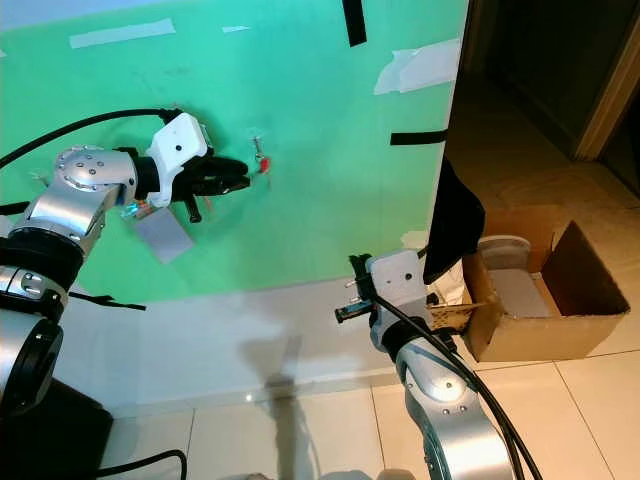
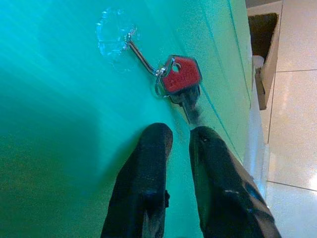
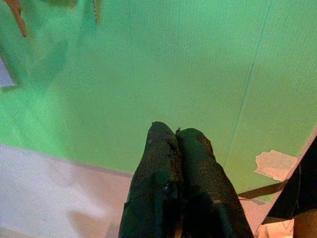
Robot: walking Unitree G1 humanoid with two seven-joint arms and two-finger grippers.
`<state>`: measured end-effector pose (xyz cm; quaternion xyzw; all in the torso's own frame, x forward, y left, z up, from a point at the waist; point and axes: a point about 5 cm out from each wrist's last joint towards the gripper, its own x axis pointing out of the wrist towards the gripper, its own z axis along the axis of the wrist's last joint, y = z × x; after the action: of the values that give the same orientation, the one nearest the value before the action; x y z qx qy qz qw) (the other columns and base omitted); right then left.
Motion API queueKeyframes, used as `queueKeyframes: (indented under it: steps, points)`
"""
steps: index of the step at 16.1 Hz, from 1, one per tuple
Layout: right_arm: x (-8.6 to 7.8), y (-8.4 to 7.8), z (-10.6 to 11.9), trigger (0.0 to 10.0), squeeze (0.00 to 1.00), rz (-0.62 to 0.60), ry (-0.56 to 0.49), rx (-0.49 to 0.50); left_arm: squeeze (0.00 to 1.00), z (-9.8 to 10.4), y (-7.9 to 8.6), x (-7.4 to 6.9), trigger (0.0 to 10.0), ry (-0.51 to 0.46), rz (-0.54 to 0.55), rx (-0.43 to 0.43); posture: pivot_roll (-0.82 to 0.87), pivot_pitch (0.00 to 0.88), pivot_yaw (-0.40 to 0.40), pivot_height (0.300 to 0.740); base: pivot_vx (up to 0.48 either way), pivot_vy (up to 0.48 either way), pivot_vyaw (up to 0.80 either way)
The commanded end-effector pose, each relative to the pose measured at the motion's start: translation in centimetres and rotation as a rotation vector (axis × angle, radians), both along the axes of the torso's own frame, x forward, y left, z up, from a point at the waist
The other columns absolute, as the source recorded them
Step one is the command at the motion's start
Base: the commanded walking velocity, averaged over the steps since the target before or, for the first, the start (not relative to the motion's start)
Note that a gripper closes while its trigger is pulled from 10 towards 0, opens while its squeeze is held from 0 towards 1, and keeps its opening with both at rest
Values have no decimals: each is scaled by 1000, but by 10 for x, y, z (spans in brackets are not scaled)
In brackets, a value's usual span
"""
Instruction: Hang keys on a hook
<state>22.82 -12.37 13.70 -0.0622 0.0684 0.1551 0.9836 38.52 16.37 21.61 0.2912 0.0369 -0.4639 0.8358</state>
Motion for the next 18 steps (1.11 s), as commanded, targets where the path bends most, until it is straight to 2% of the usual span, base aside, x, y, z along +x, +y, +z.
queueKeyframes:
  steps: [1,4,8,9,11,12,13,14,15,16,17,18]
  points:
    - [-2,4,5,10000,0,27,-23,20,1000,0,11,0,10000,8,34,19,-230,0,188,740,0,0,0]
    - [-2,4,4,10000,0,27,-22,18,1000,1,10,-1,10000,18,23,-15,-230,0,189,740,0,0,0]
    - [-4,-2,0,10000,0,-15,-7,-8,1000,17,9,-12,10000,29,-49,-284,-239,0,197,740,0,0,0]
    - [-6,-5,-2,10000,0,-30,2,-9,1000,20,5,-24,10000,39,-97,-401,-233,0,183,740,0,0,0]
    - [-9,-7,-4,10000,0,-43,12,2,1000,20,-3,-42,10000,47,-149,-492,-227,0,174,740,0,0,0]
    - [-8,-9,-4,10000,0,-61,9,10,1000,18,-9,-48,10000,38,-157,-502,-221,0,165,740,0,0,0]
    - [-8,-16,-2,10000,0,-118,-4,26,949,12,-26,-62,10000,38,-161,-524,-213,0,151,740,0,0,0]
    - [-8,-19,-1,10000,0,-142,-10,29,949,10,-32,-68,10000,39,-159,-537,-211,0,148,740,0,0,0]
    - [-8,-25,-1,10000,0,-195,-14,40,584,4,-41,-74,10000,36,-139,-553,-208,0,143,740,0,0,-800]
    - [-9,-32,-1,10000,0,-251,-19,40,408,-6,-50,-80,10000,28,-82,-551,-204,0,131,740,0,0,-800]
    - [-13,-42,0,10000,0,-327,-34,29,302,-27,-57,-86,10000,3,74,-524,-206,0,128,740,0,0,-800]
    - [-14,-43,0,10000,0,-338,-35,31,302,-34,-57,-87,10000,1,128,-503,-206,0,128,740,0,0,-800]
